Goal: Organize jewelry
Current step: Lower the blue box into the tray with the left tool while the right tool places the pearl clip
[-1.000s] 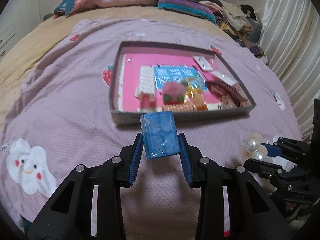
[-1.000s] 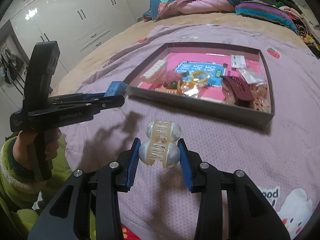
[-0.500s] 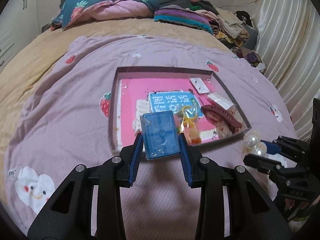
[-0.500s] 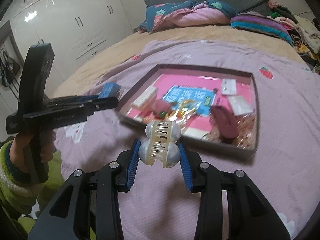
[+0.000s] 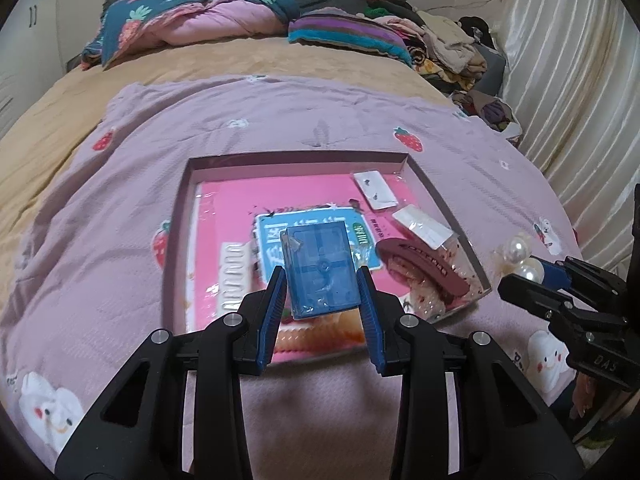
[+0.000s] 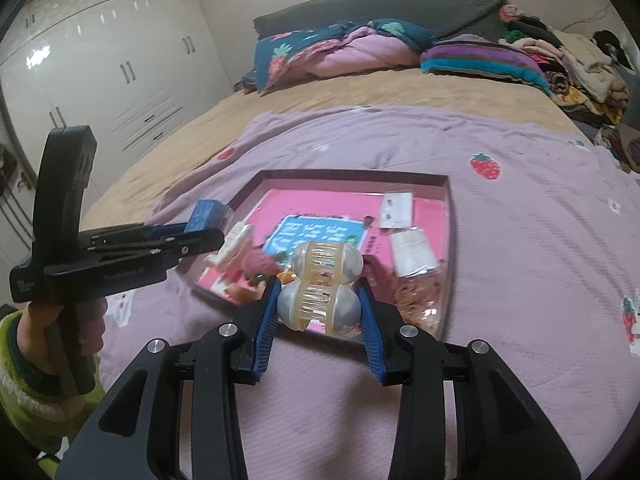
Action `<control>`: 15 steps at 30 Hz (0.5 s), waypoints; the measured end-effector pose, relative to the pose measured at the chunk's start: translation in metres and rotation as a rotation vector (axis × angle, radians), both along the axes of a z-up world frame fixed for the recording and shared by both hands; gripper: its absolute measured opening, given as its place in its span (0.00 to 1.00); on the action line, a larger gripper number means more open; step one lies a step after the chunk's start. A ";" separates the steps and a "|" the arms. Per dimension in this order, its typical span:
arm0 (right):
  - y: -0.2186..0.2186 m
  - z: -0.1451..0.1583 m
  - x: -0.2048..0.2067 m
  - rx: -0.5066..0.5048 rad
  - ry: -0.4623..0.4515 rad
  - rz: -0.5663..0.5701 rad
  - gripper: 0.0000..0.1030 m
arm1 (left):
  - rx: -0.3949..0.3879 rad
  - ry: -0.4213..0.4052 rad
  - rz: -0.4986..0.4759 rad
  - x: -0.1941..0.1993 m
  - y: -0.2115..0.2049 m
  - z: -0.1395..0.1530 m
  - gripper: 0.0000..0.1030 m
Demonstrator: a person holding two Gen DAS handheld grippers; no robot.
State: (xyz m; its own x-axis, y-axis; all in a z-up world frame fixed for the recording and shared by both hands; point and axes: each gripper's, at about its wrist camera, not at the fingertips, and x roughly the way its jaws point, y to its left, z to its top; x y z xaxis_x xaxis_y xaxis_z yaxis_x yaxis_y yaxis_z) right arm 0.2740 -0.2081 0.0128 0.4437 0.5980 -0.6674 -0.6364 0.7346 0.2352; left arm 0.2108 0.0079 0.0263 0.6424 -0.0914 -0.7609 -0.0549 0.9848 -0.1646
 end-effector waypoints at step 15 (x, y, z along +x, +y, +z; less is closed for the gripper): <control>0.012 -0.021 0.025 -0.045 0.019 -0.033 0.36 | 0.008 0.068 -0.001 0.046 0.007 -0.031 0.27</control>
State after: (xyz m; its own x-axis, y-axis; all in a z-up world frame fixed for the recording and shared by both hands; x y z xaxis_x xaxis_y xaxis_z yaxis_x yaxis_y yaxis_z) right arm 0.2987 -0.1961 -0.0087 0.4497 0.5525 -0.7018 -0.6070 0.7654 0.2137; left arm 0.2568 0.0151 -0.0052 0.5894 -0.0857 -0.8033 -0.0650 0.9861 -0.1529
